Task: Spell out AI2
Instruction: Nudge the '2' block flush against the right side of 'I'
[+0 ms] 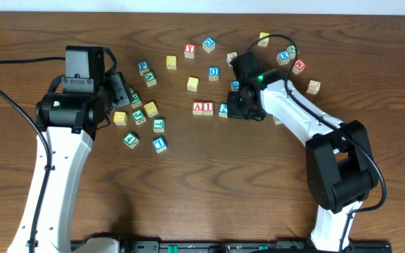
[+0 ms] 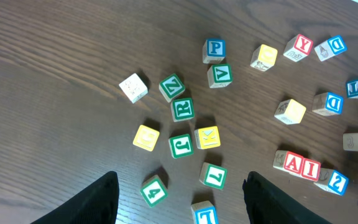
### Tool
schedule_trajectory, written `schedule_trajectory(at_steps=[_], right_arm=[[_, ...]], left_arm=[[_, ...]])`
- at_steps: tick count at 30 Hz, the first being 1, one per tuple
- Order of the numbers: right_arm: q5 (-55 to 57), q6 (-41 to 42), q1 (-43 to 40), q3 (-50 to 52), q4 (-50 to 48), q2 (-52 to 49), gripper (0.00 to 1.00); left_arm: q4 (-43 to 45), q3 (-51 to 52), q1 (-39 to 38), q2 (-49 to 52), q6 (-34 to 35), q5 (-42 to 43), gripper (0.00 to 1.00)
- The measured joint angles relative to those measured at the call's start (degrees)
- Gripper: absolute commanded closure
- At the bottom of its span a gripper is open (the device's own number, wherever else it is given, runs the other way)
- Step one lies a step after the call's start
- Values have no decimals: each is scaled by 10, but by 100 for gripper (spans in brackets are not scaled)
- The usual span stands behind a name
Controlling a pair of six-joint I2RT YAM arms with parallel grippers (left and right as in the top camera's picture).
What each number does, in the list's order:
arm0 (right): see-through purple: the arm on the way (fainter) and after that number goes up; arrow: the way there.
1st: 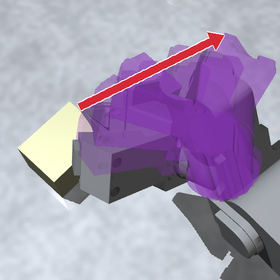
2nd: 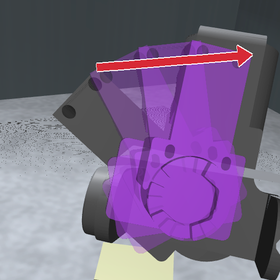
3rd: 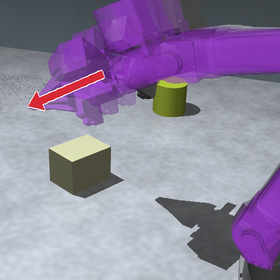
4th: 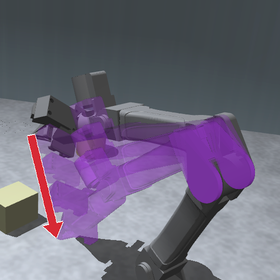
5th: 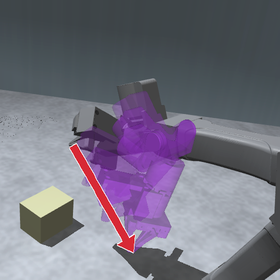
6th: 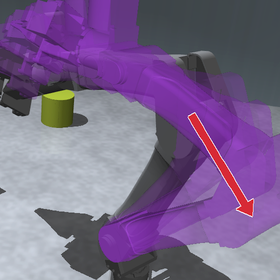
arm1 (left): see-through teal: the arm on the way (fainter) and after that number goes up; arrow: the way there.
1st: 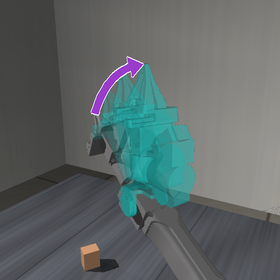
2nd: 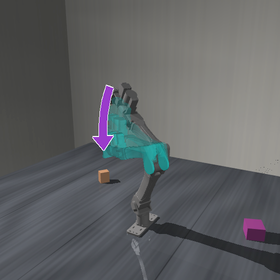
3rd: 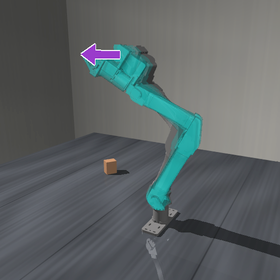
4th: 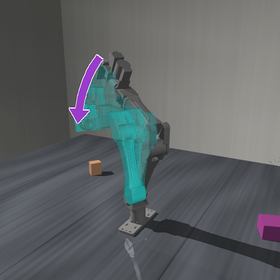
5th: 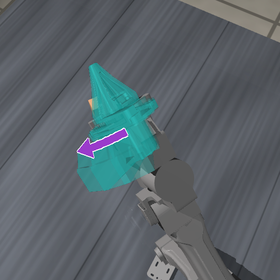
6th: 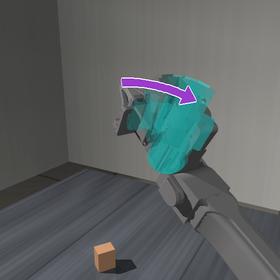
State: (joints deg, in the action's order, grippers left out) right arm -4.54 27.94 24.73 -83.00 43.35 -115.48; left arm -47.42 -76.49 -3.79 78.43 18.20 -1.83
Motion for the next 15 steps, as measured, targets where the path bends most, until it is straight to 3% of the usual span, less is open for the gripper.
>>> schedule_trajectory(at_steps=[15], right_arm=[[-15,19,15,47,-91,0,99]], left_arm=[[0,0,0,0,0,0,36]])
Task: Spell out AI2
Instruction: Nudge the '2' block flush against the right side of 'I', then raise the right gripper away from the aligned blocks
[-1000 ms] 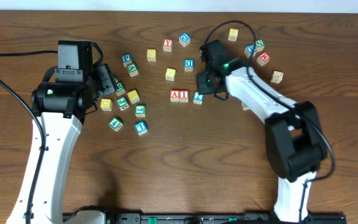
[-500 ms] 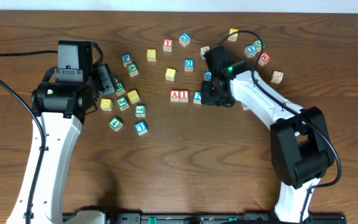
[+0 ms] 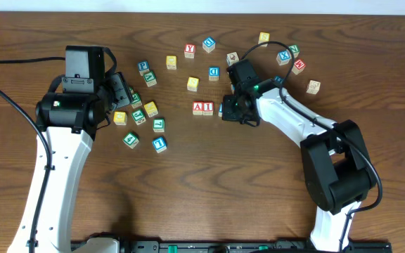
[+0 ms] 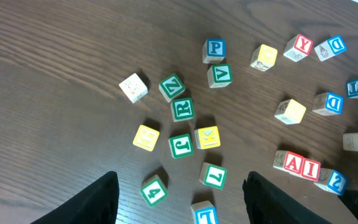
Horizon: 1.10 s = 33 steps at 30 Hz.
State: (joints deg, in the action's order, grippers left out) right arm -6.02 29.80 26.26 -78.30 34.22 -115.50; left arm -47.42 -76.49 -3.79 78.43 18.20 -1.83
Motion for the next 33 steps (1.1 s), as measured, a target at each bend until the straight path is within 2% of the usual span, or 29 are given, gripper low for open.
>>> schedule_trajectory(at_steps=[33], right_arm=[[0,1,10,1,-52,0,99]], left_arm=[[0,0,0,0,0,0,36]])
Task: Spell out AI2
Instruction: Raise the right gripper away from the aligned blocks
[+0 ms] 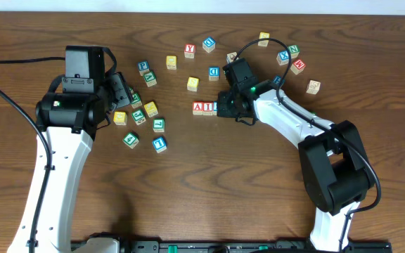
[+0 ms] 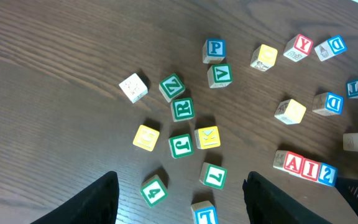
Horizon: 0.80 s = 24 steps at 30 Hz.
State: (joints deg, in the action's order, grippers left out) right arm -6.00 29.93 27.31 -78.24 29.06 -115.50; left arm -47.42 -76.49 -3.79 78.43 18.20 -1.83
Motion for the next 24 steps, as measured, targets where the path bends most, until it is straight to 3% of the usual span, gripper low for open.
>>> schedule_trajectory(at_steps=[15,24], right_arm=[[7,-8,0,0,-7,0,99],[15,-26,-3,0,-19,0,93]], left_arm=[[0,0,0,0,0,0,36],[0,0,0,0,0,0,36]])
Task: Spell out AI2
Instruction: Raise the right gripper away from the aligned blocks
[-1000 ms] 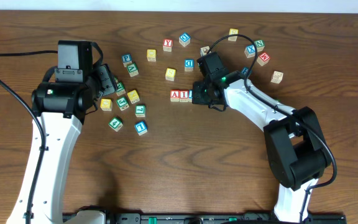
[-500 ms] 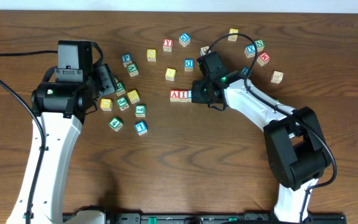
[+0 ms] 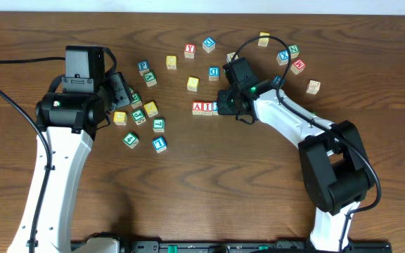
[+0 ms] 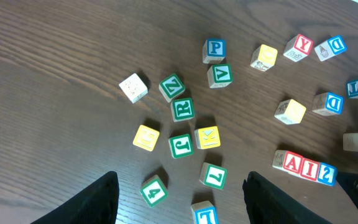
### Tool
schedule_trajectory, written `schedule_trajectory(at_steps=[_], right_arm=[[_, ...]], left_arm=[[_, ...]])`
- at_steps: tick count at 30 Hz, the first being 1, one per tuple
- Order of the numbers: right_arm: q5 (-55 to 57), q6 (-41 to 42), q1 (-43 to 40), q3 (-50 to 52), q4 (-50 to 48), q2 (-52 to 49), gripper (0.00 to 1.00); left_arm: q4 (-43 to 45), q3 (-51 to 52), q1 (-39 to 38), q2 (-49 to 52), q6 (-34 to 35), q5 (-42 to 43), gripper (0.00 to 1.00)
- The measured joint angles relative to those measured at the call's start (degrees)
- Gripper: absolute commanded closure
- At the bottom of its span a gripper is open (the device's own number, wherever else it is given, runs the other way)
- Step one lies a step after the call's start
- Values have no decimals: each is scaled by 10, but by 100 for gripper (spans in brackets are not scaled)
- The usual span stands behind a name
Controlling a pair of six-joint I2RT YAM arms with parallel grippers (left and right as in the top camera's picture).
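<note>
The red A block [image 4: 293, 163] and red I block [image 4: 309, 167] lie side by side, and the blue 2 block [image 4: 327, 173] sits against the I on its right, making one row. The overhead view shows the same A [image 3: 197, 107] and I [image 3: 207, 107], with the 2 [image 3: 216, 107] half under my right gripper [image 3: 226, 105]. That gripper stands just right of the 2; its jaws are hidden. My left gripper [image 4: 179, 208] hangs open over the left cluster of blocks, holding nothing.
Green and yellow blocks such as R [image 4: 183, 109], 4 [image 4: 153, 190] and 7 [image 4: 213, 176] crowd under the left gripper. More loose blocks, among them P [image 4: 214, 49], Y [image 4: 301, 46] and D [image 4: 328, 102], lie behind the row. The table's far edge [image 3: 202, 14] runs along the top.
Hardly anything differs. The blue 2 block stays against the I, and my right gripper stays at its right side. The left arm has not moved.
At first the blue 2 block lay askew a little right of and below the red A and I, with my right gripper beside it. Then the gripper stood further left, against the block. By the last moment the 2 stood in line against the I, where it remains.
</note>
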State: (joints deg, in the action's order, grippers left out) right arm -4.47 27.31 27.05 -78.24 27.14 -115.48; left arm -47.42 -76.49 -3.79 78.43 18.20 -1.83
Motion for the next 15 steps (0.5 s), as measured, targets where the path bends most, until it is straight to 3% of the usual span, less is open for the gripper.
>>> schedule_trajectory(at_steps=[8,15], right_arm=[[-8,-32,-19,3,15,28,89],[-23,-75,-36,4,80,164,79]], left_arm=[[0,0,0,0,0,0,36],[0,-1,0,0,-30,0,37]])
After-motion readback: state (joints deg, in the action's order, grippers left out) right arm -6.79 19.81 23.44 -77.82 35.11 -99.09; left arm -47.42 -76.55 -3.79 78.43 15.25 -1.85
